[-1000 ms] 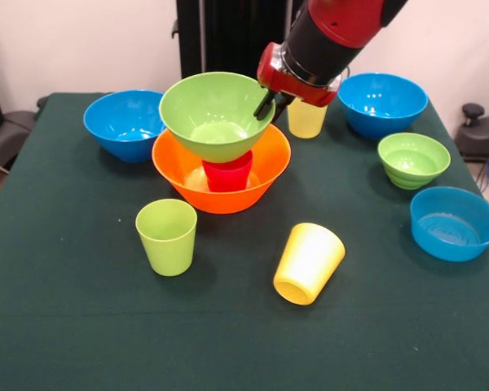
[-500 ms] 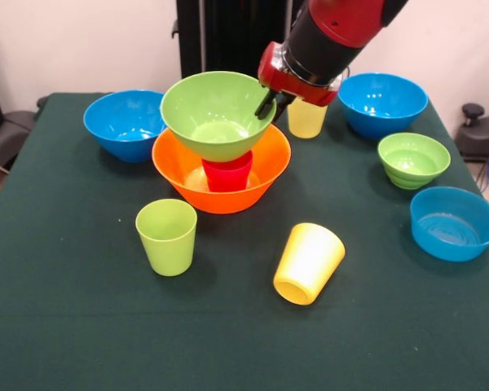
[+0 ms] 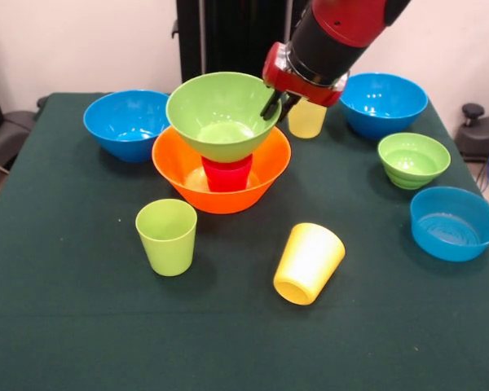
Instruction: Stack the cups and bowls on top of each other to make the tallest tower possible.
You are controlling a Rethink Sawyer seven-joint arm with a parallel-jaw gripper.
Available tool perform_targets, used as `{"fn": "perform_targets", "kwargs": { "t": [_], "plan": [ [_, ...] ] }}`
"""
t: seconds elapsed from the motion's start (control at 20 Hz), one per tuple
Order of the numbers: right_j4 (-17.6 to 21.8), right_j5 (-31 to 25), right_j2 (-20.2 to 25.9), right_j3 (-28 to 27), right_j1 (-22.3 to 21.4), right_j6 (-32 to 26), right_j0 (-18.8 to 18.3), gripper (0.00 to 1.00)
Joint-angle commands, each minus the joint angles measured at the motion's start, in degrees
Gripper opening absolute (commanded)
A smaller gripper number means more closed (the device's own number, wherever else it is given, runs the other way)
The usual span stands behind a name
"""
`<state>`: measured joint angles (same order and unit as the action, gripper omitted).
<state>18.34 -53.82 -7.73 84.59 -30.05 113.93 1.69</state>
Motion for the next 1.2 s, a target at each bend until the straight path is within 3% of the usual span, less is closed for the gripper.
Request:
{"fn": "perform_targets", "kwargs": {
  "t": [0.05, 1.2],
  "plan": [
    [-2.5, -2.7, 3.7, -1.2, 1.5, 5.3, 0.3, 0.0],
    [-1.5, 0.2, 1.6, -0.2, 2.1, 5.9, 1.4, 0.0]
  ]
}}
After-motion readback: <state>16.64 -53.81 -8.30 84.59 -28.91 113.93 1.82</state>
